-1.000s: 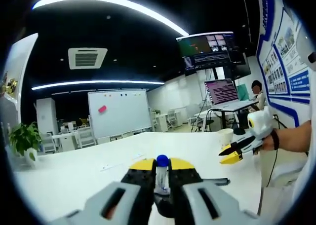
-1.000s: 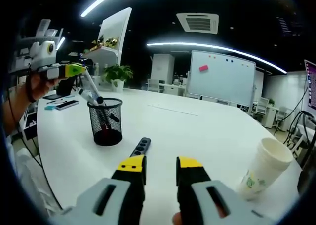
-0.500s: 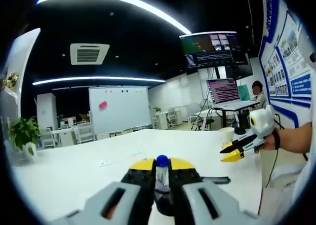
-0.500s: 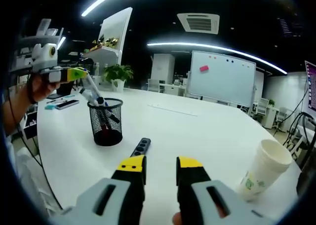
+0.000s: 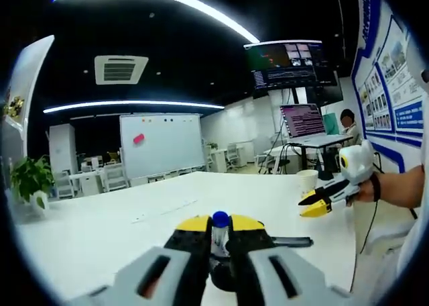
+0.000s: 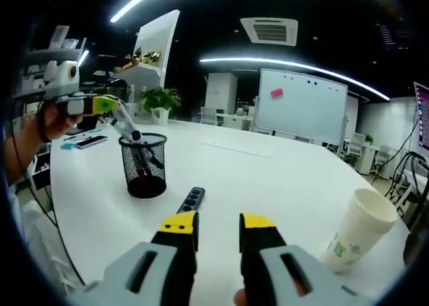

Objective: Place the scattered laser pointers and whiteboard markers into the pen holder and stack the scattered paper cups together

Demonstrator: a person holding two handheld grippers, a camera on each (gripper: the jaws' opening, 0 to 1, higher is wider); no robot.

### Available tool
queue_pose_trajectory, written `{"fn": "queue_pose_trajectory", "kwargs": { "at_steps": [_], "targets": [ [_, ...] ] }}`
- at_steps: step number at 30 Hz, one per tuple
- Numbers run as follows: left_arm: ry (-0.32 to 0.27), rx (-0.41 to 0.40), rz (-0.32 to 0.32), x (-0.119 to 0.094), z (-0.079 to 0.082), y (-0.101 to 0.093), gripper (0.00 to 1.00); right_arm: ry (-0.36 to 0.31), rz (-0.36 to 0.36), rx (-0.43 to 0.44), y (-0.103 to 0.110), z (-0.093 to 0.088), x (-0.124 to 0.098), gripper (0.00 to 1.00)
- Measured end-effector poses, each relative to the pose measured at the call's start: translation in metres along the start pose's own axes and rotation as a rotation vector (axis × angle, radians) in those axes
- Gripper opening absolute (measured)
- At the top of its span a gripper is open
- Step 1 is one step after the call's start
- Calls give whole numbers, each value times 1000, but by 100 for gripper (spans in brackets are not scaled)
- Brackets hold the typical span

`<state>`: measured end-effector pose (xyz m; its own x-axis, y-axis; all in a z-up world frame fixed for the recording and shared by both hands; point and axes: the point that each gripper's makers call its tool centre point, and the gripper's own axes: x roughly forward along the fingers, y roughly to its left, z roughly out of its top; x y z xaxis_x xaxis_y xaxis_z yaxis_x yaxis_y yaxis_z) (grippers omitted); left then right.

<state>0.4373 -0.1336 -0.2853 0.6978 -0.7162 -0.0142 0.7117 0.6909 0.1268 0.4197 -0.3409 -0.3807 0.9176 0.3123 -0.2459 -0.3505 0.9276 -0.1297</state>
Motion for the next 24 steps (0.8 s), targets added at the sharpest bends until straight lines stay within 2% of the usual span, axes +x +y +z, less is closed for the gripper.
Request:
{"fn": "queue_pose_trajectory", "kwargs": {
  "at_steps": [12,16,24],
  "targets": [
    [49,-16,0,4,-13,2,11,1,-4,6,-1,-2,-2,24],
    [53,-21,2,6,-13,-1,11,0,-4,5,-2,-2,-1,24],
    [57,-44,3,5,-18,6,11,2,-3,8,-1,-3,-1,24]
  ]
}}
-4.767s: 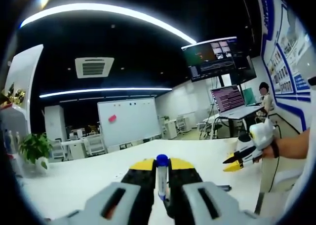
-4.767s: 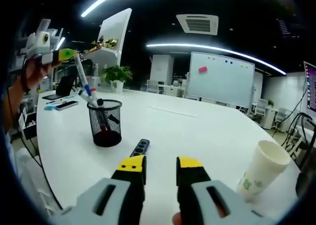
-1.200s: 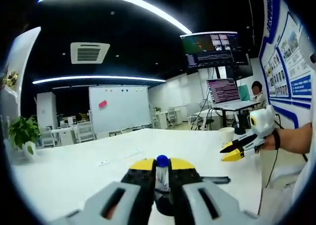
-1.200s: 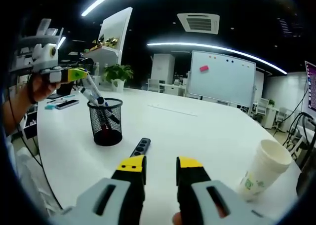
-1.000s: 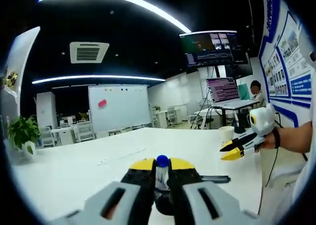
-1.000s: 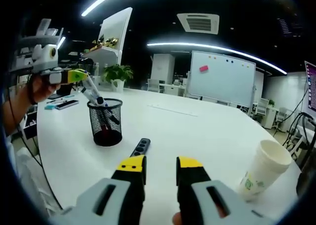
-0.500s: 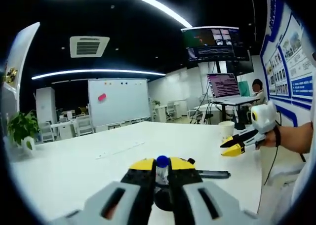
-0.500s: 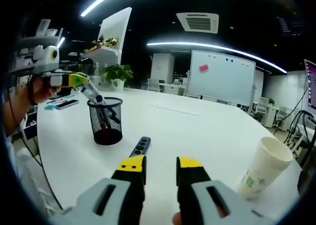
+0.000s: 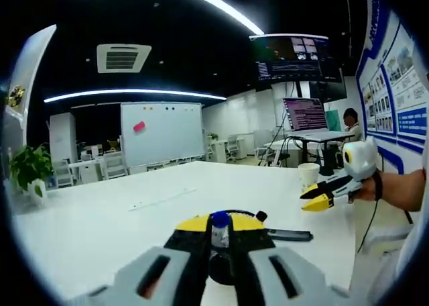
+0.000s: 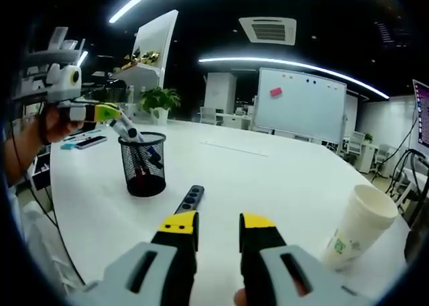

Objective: Place the scattered laser pointers and whiteboard markers into the pen holder and stack the scattered paper cups together

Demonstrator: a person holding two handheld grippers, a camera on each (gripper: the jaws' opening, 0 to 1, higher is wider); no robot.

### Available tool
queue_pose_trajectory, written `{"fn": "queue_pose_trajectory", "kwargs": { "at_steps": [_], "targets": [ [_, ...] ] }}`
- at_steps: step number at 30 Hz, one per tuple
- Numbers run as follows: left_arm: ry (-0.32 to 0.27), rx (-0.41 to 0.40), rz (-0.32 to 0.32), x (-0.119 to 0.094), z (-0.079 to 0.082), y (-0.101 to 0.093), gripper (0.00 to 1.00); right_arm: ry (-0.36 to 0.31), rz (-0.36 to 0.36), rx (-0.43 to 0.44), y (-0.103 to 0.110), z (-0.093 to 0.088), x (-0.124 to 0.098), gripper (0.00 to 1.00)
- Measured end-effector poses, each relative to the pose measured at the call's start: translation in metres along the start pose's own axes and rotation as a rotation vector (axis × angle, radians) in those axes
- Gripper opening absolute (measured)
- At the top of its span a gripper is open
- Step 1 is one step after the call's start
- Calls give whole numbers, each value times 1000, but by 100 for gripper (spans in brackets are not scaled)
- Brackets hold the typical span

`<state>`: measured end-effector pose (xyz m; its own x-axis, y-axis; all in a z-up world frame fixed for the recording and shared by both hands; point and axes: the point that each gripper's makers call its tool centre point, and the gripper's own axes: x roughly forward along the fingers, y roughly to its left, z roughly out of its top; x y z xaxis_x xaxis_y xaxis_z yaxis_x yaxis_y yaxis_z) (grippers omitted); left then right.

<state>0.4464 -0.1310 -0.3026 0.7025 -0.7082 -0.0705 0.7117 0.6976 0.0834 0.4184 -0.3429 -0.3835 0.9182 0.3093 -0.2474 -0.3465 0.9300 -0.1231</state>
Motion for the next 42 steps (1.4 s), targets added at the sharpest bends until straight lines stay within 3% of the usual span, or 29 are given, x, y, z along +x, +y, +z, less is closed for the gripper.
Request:
{"fn": "queue_pose_trajectory", "kwargs": {
  "at_steps": [21,42],
  "targets": [
    [8,-21,4,0,-1,-2,11,-3,-1,2,1,0,-1,24],
    [4,-34,8,-4,-1,1,22,-3,1,-4,0,2,1,24]
  ]
}}
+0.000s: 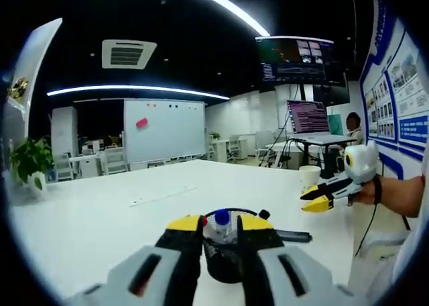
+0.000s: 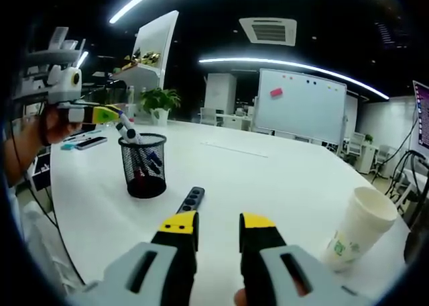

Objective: Place the scattered laser pointers and whiteboard markers into the pen holder and stack the scattered paper cups together

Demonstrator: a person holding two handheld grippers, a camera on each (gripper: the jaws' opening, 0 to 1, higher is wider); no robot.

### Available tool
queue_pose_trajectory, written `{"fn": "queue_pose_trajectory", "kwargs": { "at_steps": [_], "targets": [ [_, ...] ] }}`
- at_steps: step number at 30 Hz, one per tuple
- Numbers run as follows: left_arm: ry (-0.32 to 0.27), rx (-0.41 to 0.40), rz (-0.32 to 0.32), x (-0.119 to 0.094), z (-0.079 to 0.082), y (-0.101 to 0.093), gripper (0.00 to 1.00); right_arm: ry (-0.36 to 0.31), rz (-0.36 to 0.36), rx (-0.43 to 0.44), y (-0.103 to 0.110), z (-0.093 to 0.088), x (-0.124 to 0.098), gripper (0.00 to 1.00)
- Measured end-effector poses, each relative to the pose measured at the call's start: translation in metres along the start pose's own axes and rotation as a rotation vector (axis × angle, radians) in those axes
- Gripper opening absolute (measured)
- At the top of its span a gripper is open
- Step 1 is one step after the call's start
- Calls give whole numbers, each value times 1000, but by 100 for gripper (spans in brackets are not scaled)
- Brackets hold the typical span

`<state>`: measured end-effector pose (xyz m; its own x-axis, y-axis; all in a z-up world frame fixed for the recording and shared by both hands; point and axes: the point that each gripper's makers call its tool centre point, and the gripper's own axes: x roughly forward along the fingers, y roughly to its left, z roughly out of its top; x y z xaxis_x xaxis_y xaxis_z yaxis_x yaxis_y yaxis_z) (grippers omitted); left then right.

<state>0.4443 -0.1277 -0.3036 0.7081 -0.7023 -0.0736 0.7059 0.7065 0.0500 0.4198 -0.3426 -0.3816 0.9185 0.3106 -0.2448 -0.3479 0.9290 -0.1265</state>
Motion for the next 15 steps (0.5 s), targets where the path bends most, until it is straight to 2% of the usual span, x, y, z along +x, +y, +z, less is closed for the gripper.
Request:
{"fn": "queue_pose_trajectory", "kwargs": {
  "at_steps": [8,15],
  "targets": [
    [2,-4,5,-4,-1,4,27,0,6,-7,3,2,0,24],
    [5,9,4,-7,0,-4,29,2,1,-8,2,3,0,24]
  ]
}}
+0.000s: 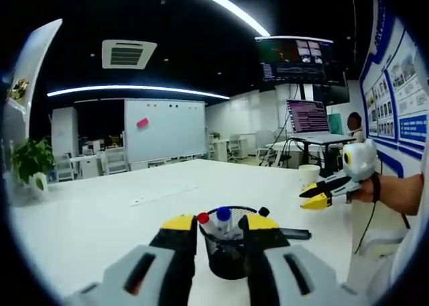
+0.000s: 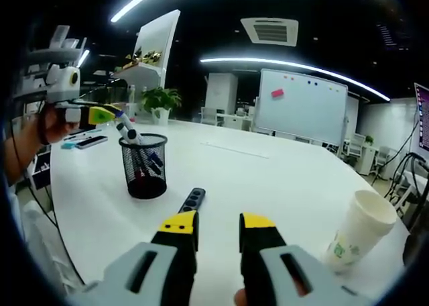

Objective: Place the scattered laser pointers and whiteboard markers into the pen holder and stack the scattered paper cups together

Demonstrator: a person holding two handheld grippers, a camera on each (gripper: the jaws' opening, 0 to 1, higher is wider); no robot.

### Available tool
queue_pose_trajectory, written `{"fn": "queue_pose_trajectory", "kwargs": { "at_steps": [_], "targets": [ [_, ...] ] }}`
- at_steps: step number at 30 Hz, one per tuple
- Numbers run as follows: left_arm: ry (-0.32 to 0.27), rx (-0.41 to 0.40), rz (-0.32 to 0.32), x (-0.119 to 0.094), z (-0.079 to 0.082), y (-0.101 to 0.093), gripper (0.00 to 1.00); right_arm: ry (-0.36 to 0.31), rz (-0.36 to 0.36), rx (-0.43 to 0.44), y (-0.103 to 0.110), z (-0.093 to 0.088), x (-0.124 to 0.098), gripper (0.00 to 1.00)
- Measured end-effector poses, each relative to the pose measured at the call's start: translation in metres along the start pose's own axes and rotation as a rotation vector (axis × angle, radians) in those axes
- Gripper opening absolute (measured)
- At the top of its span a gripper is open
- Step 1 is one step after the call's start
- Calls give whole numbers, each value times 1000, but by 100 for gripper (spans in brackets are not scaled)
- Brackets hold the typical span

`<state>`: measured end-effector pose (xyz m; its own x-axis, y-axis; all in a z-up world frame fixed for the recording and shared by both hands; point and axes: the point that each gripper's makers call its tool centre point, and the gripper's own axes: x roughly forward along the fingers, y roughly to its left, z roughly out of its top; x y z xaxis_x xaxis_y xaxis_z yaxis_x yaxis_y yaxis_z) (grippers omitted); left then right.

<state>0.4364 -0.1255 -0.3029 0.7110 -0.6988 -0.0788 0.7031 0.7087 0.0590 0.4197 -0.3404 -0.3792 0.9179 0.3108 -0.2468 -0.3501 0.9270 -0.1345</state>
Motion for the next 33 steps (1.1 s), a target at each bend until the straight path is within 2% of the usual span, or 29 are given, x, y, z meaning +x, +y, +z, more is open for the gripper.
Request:
{"fn": "queue_pose_trajectory", "kwargs": {
  "at_steps": [33],
  "targets": [
    [27,39,16,-30,-1,2,36,-3,17,3,6,-1,1,24]
  ]
}}
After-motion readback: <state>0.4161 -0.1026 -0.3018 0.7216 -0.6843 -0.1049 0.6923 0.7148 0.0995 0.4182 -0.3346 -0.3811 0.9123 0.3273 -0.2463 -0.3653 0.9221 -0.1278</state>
